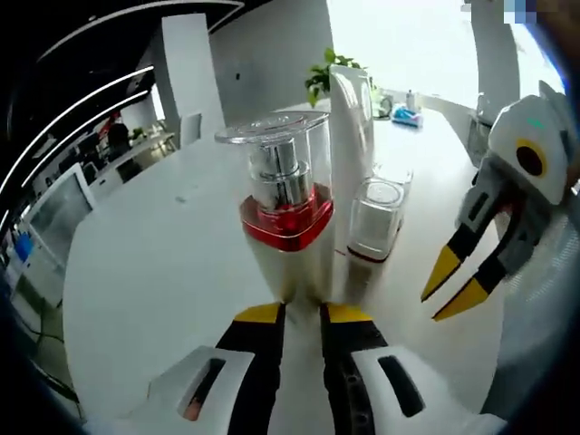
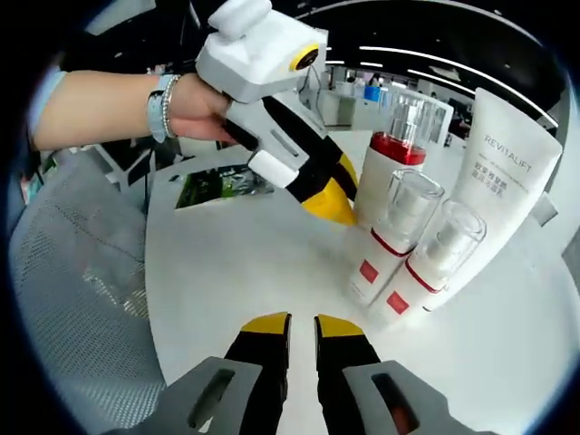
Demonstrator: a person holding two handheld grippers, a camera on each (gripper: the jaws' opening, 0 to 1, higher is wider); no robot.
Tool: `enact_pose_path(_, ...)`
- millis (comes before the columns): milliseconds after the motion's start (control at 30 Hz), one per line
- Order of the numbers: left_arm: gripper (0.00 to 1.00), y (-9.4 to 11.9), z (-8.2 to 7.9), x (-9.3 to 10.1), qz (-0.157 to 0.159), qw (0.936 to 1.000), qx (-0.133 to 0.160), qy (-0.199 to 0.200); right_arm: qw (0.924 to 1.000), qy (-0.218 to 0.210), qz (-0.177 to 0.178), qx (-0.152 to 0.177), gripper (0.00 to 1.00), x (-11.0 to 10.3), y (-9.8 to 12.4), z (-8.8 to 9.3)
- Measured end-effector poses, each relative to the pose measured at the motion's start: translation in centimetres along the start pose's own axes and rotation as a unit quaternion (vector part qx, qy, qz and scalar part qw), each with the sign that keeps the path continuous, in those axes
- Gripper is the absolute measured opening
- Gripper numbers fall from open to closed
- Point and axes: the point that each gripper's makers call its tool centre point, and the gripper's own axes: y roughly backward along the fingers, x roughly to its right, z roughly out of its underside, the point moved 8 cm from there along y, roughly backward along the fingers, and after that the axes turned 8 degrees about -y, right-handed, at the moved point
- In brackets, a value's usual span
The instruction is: Arrange the skincare products in the storage area until every visible bottle or jar stands upright without overlapping.
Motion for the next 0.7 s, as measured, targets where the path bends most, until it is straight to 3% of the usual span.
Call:
enact_pose_path(167, 0.23, 0.8, 0.6, -0.6, 0.003, 0.9996, 0.018, 0.023, 1.0, 0.0, -0.001, -0.002, 0.03, -0.1, 0.0, 0.0)
enact_pose_path(233, 0.25, 1.3, 0.9, -1.0, 0.017, 0.9977, 0.042, 0.051, 1.0, -0.001, -0.001, -0.001, 0.02, -0.1, 0.0, 0.0)
enact_pose_path(300, 0.26, 1.9, 0.9, -1.2, 0.044, 0.9927, 0.067, 0.09, 1.0, -0.001, -0.001, 0.0, 0.02, -0.1, 0.0, 0.0)
enact_pose_path(400, 0.31, 3.1, -0.5, -2.2, 0.074, 0.9728, 0.148, 0.162, 1.0, 0.002, -0.003, -0.002, 0.02, -0.2, -0.1, 0.0)
enact_pose_path(433, 0.33, 3.3, -0.8, -2.6, 0.073, 0.969, 0.162, 0.172, 1.0, 0.003, -0.003, -0.003, 0.02, -0.2, -0.1, 0.1)
enact_pose_path(500, 0.41, 3.6, -1.9, -3.2, 0.06, 0.9644, 0.193, 0.171, 1.0, 0.005, -0.003, -0.005, 0.02, -0.3, -0.2, 0.1)
enact_pose_path(600, 0.53, 3.9, -3.8, -3.1, 0.072, 0.9569, 0.233, 0.158, 1.0, 0.004, -0.003, -0.006, 0.02, -0.3, -0.2, 0.1)
enact_pose_path(667, 0.56, 3.7, -4.5, -2.9, 0.072, 0.9606, 0.235, 0.13, 1.0, 0.004, -0.002, -0.006, 0.02, -0.2, -0.1, 0.1)
enact_pose_path(700, 0.54, 3.3, -4.6, -3.0, 0.063, 0.9658, 0.221, 0.119, 1.0, 0.003, -0.002, -0.006, 0.02, -0.2, -0.1, 0.2)
